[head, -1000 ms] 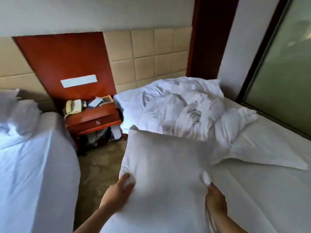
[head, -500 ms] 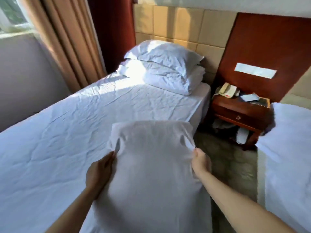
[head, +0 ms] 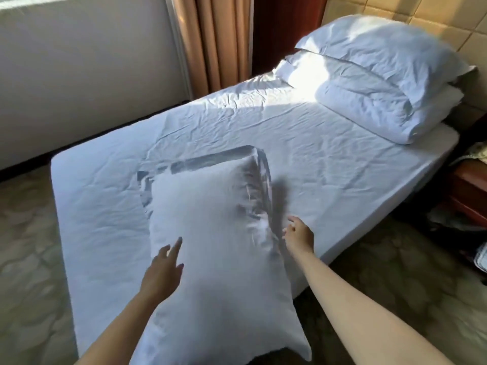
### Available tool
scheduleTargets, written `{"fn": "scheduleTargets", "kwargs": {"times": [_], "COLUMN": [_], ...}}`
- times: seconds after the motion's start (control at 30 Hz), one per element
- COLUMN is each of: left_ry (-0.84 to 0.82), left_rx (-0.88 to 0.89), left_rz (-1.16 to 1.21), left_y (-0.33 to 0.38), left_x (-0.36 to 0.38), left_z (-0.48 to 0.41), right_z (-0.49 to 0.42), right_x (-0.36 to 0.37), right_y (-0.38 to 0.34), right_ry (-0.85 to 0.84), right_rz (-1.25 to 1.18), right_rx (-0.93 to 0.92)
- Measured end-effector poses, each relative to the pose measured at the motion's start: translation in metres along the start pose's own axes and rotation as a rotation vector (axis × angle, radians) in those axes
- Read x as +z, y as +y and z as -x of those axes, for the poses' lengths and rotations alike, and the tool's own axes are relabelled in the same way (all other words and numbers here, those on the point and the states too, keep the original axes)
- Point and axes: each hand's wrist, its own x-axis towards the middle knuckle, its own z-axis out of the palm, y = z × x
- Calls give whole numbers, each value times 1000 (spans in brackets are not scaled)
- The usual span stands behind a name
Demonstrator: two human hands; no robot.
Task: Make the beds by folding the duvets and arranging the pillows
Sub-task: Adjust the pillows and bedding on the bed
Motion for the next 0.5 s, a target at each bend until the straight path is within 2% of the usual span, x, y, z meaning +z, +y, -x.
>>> {"fn": "scheduleTargets", "kwargs": {"times": [0.1,0.17,0.3,0.5], "left_ry": [-177,-240,-259,-272], "left_rx": [104,142,237,515], "left_rz": [-36,-61,-79,-143], "left_y": [40,70,135,267], "left_x": [24,28,25,29], "left_z": [1,-5,-19,-18], "right_z": [-2,-7,-4,45], "right_x": [-15,-47,-137,-276], "right_y": [27,48,85,159], "right_ry": [-20,6,134,395], "right_rz": [25,23,-34,-16], "right_rx": [81,180,267,368]}}
